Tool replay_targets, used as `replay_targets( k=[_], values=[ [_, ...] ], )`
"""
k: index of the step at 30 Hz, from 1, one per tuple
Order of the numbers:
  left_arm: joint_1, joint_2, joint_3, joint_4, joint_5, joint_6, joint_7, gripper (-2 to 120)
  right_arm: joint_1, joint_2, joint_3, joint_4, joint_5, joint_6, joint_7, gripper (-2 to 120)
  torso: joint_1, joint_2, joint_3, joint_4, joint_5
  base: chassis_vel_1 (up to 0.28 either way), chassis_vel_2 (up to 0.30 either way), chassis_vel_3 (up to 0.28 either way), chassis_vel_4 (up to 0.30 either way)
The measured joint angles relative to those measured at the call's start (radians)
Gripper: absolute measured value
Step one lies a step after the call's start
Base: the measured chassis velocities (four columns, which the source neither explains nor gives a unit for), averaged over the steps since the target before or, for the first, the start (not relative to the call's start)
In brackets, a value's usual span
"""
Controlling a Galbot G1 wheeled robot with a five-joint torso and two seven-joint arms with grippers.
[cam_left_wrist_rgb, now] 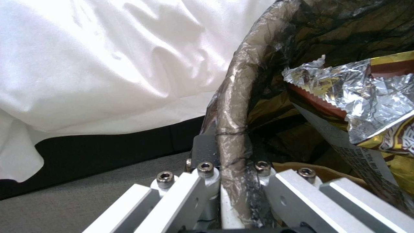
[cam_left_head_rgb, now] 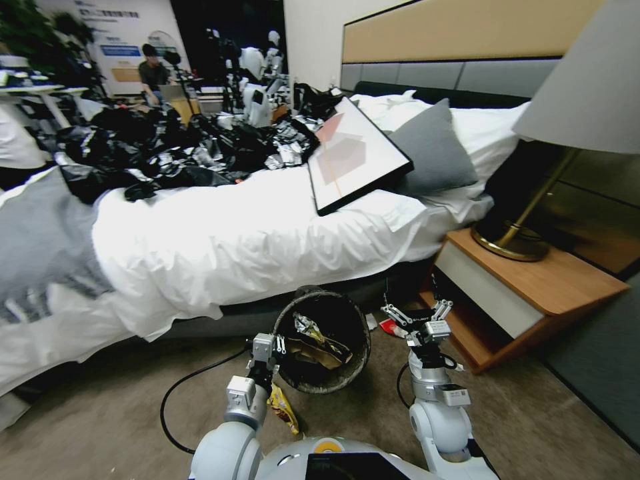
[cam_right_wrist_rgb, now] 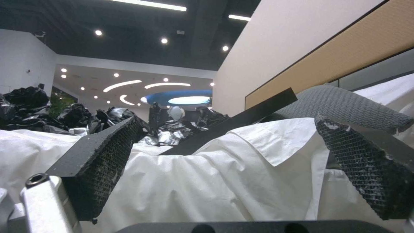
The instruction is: Pick up the trash bin, then pick up the garbage from the floor and place it into the trash bin.
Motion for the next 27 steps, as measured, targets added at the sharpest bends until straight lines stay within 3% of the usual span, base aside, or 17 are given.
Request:
replay_targets(
  k=[22, 27],
  values=[
    [-0.002, -0.003, -0.003, 0.009, 0.003, -0.022, 0.0, 0, 0.02, 0.004, 0.008, -0.013, -0.022, 0.01, 0.007, 100, 0.0, 0.0, 0.0, 0.0002, 0.0, 0.0, 0.0, 0.0, 0.0],
    [-0.006, -0.007, -0.005, 0.011, 0.007, -0.028, -0.003, 0, 0.041, -0.001, 0.007, -0.018, -0.03, -0.04, 0.044, 100, 0.0, 0.0, 0.0, 0.0002, 0.0, 0.0, 0.0, 0.0, 0.0]
  ],
)
